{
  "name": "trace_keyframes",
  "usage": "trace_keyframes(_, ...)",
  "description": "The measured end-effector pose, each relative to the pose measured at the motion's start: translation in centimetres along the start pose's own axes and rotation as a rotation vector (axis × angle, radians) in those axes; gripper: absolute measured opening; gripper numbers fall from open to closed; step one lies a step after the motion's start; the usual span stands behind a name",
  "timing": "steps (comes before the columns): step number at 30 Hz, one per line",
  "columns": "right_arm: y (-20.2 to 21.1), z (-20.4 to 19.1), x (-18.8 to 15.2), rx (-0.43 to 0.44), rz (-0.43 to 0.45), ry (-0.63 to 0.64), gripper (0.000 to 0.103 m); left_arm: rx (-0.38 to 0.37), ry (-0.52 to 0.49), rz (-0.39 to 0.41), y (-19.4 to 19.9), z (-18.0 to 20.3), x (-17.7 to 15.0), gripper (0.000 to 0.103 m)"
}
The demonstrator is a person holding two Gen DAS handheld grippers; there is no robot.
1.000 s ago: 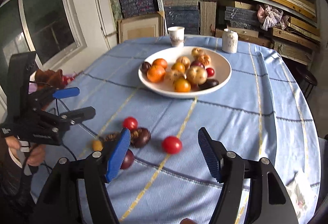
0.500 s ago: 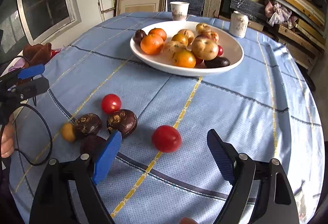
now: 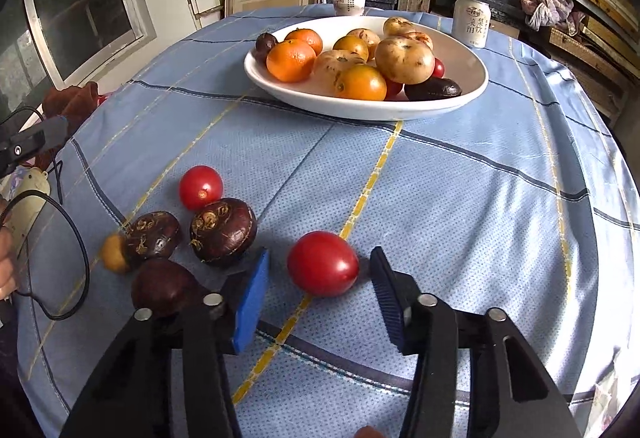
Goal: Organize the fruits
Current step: 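Grasp a red tomato with the right tool while the left tool moves over the fruits, then grasp a small tan fruit with the left tool while the right tool holds the tomato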
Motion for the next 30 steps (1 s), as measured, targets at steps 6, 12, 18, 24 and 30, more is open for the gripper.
trace_keyframes(6,1.4,1.1,-0.4,0.023,0.016,-0.049,0.033,0.03,0.057,0.009,-0.1,-1.6,0.1,0.096)
trace_keyframes(12,7.6,1.8,-2.3,0.11,0.125,-0.115,0.033,-0.014,0.02,-0.053,-1.5,-0.5,-0.9,0.095)
trace_keyframes(18,10.8,3.5,-4.2,0.111,0.152,-0.183,0.033,-0.156,-0.126,-0.172,-2.6,4.0,-4.5,0.074)
trace_keyframes(24,11.6,3.8,-4.5,0.101,0.165,-0.187,0.033,-0.181,-0.204,-0.252,-3.5,5.6,-7.1,0.065)
trace_keyframes(30,12.4,4.0,-4.7,0.103,0.183,-0.196,0.033,-0.181,-0.238,-0.285,-4.3,6.2,-7.9,0.065)
Point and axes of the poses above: each gripper's, at about its wrist camera, not at the fingertips, and y roughly against the way its jaws point, z to its right, x to its top, the point moved 9 cm from there along -y, roughly the way its jaws point, and after that the axes turned 14 degrees about -x, right-handed, at the moved point
